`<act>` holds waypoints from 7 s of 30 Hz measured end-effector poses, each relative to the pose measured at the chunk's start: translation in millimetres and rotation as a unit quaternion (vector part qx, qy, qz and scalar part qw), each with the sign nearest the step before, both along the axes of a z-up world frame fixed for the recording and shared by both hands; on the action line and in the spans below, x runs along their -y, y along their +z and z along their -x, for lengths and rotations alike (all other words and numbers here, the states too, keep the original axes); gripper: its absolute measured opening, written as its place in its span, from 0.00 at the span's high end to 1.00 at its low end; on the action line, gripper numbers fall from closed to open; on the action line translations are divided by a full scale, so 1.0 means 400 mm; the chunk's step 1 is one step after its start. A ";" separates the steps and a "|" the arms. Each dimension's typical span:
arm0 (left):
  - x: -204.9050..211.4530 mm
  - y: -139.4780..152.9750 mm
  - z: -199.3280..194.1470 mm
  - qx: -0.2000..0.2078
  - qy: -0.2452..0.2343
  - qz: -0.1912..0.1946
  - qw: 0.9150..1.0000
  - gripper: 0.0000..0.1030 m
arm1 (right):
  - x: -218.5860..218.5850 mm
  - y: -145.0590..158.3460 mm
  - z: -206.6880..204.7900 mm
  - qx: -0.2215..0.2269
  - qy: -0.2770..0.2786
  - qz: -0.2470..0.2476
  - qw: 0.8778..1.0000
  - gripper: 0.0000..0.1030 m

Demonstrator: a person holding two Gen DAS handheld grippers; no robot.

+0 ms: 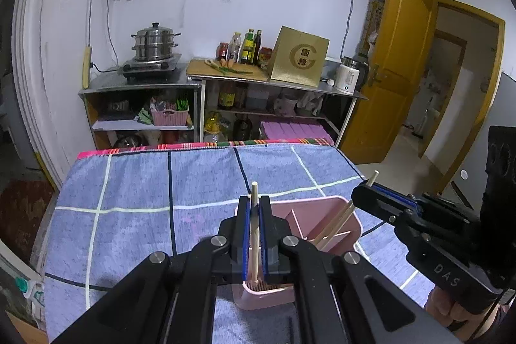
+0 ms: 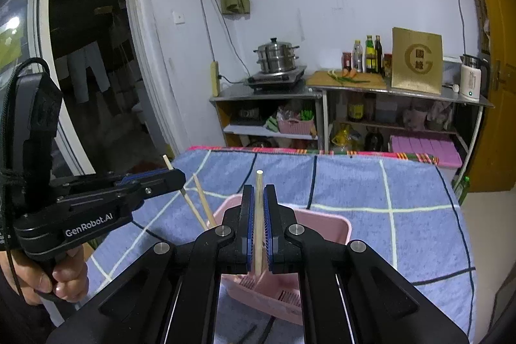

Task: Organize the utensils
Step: 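Lower the left tool's chopstick into the basket and open while the right tool releases its own, then withdraw both open tools from the basket toward the remaining chopsticks, then close the left tool on a wooden chopstick while the right tool grasps another, then lift the left tool's chopstick upright toward the pink basket while the right tool carries its own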

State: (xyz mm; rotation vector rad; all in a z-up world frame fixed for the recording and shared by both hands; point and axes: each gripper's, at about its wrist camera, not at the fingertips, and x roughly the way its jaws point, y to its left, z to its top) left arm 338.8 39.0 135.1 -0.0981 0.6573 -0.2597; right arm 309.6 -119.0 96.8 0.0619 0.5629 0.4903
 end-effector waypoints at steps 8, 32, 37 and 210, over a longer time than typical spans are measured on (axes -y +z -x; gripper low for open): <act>-0.001 -0.035 0.005 -0.012 0.006 -0.005 1.000 0.95 | -0.003 -0.036 -0.002 -0.023 0.003 0.011 1.000 0.94; -0.014 -0.020 0.276 0.039 0.011 -0.014 0.999 0.86 | 0.118 0.002 0.236 0.020 0.003 0.000 1.000 0.86; 0.002 -0.059 0.357 0.038 -0.001 -0.011 0.999 0.86 | 0.144 -0.028 0.294 0.009 0.003 -0.005 1.000 0.86; 0.050 0.061 0.315 0.021 -0.036 -0.027 0.999 0.96 | 0.152 0.043 0.275 0.031 -0.011 0.023 0.999 0.96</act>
